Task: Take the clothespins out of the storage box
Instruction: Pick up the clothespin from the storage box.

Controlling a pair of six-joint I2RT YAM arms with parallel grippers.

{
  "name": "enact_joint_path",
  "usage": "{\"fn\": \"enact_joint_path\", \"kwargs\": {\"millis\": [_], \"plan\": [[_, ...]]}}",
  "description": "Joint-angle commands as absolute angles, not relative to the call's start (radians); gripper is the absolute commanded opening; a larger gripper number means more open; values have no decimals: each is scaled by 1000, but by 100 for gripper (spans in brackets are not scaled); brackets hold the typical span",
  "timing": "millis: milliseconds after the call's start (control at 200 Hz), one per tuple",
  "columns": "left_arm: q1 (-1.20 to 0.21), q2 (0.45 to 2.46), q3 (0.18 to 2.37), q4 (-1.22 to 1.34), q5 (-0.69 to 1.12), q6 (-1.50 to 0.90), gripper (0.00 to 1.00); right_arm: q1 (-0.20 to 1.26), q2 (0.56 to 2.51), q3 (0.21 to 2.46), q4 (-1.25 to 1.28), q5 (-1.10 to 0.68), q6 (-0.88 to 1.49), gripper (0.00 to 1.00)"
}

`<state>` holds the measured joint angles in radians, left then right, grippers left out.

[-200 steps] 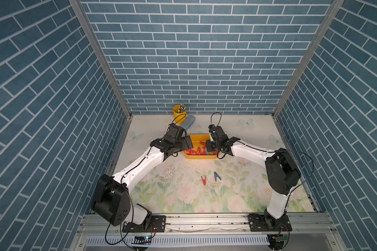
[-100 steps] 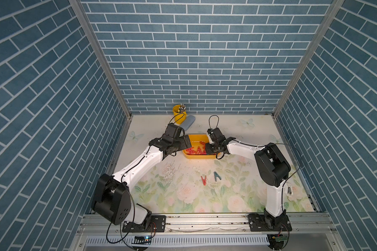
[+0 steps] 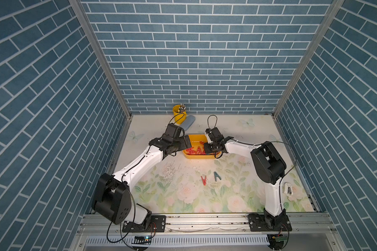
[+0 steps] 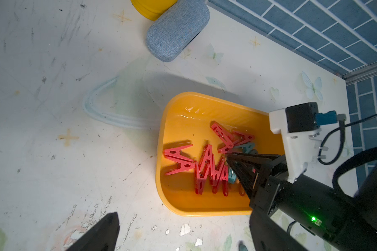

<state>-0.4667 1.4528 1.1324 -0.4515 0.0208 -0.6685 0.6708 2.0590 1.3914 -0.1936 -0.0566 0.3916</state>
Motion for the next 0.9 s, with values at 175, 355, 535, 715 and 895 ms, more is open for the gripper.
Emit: {"fn": "enact_joint_path", "kwargs": {"millis": [175, 355, 535, 715, 895], "plan": [[-457, 1428, 1099, -439, 42, -664, 99, 666, 2003, 1406, -202, -57, 392, 0], [-458, 1415, 1082, -417, 69, -677, 99, 667, 1929, 1380, -210, -52, 415, 0], [-458, 1406, 1061, -389, 124, -670, 99, 676, 1850, 1335, -222, -30, 442, 0], [-458, 1379, 1036, -373, 152, -663, 99, 701, 1767, 1273, -257, 9, 477, 0], [-465, 1355, 1012, -371, 175, -655, 100, 762, 1669, 1173, -269, 61, 534, 0]]}}
